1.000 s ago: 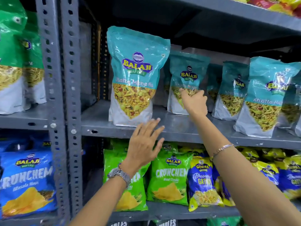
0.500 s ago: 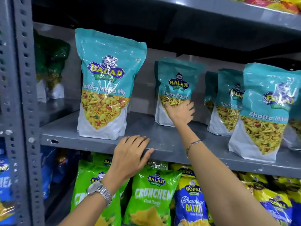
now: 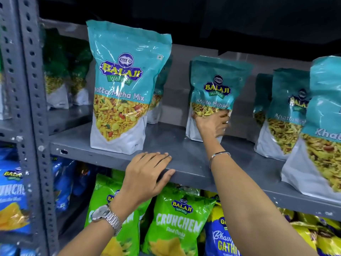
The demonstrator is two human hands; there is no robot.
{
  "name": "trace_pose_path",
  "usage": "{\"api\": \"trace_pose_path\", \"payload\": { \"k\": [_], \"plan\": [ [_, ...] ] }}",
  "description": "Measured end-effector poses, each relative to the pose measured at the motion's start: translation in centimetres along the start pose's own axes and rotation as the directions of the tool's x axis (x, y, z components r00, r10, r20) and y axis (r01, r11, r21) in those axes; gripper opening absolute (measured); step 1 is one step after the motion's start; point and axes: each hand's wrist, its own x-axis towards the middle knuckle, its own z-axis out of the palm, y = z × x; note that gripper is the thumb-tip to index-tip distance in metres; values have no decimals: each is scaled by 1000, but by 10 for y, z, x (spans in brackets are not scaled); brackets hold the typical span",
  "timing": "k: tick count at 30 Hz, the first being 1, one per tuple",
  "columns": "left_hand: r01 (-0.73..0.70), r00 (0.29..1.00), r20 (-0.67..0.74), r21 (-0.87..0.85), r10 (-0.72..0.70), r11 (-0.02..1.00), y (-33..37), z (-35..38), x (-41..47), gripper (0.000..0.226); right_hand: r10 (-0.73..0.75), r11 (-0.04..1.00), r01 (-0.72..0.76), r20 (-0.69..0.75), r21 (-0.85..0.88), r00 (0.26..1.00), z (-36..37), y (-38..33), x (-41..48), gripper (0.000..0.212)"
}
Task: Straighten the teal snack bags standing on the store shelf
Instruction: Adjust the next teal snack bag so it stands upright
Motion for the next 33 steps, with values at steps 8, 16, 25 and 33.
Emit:
{"api": "trace_pose_path", "payload": {
  "k": [8,16,25,33],
  "plan": [
    [30,999,35,-18,-30,999,2,-4,1,36,-21,1000,22,-51,22,998,-8,0,-11,114],
    [68,991,119,-49,-62,996,4,-13,2,39,-35,999,34,-100,-10,994,-30,2,-45,119],
    [78,976,210,-104,-55,991,3,-22,3,44,-44,998,35,-164,-55,985,-68,2,-102,119],
    [75,980,194,-137,-48,988,3,-24,4,29,-45,992,22,-189,-126,981,-102,-2,-140,120]
  ]
}}
